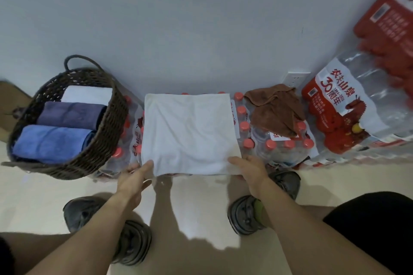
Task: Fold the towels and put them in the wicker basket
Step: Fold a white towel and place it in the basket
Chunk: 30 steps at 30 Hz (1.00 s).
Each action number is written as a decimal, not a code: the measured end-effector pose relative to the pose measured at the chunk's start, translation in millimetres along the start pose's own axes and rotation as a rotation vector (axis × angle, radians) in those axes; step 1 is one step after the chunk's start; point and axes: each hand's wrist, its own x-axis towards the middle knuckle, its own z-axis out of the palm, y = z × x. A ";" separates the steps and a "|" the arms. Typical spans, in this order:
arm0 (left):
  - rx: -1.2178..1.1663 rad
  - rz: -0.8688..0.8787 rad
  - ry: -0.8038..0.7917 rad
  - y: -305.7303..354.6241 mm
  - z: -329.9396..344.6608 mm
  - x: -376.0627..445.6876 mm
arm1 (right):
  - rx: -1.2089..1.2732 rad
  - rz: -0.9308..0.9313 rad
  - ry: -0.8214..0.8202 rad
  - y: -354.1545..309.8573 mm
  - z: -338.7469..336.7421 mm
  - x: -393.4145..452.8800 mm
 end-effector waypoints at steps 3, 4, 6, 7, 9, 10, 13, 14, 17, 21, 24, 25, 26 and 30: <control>-0.012 -0.060 -0.053 6.4 -4.3 1.0 | -0.009 0.004 -0.012 0.1 -1.8 -5.0; 0.018 -0.083 -0.049 9.3 -6.9 2.6 | -0.016 0.008 -0.009 -0.7 -2.8 -5.8; 0.128 -0.129 -0.054 17.4 -13.2 3.3 | -0.012 0.030 -0.006 -2.6 -5.6 -6.6; 0.172 -0.145 -0.076 22.0 -16.6 3.3 | -0.007 0.046 -0.010 -4.4 -7.1 -7.4; 0.183 -0.167 -0.104 29.5 -23.0 3.5 | -0.024 0.087 -0.025 -6.9 -11.9 -8.7; 0.153 -0.178 -0.112 32.9 -25.6 3.8 | -0.042 0.108 -0.036 -7.9 -14.4 -9.4; 0.056 -0.229 -0.203 41.3 -28.9 -1.1 | -0.113 0.173 -0.054 -7.6 -21.5 -10.6; 0.053 -0.234 -0.208 43.2 -28.9 -3.3 | -0.137 0.193 -0.055 -6.9 -22.9 -10.9; 0.184 -0.197 -0.116 45.6 -27.8 -8.3 | -0.173 0.250 -0.053 -4.6 -25.3 -10.0; 0.455 -0.050 -0.051 46.3 -24.7 -15.1 | -0.215 0.257 -0.036 -3.7 -28.1 -7.7; 0.498 0.061 0.029 46.9 -21.4 -18.8 | -0.262 0.250 -0.029 -3.1 -28.8 -6.7; 0.496 0.087 0.060 46.8 -21.0 -20.0 | -0.273 0.253 -0.032 -4.1 -27.7 -6.6; 0.497 0.109 0.086 46.8 -20.6 -21.5 | -0.288 0.253 -0.036 -6.1 -26.2 -6.7; 0.426 0.190 0.106 58.2 -19.0 -26.7 | -0.376 0.223 -0.062 -19.6 -22.7 -9.2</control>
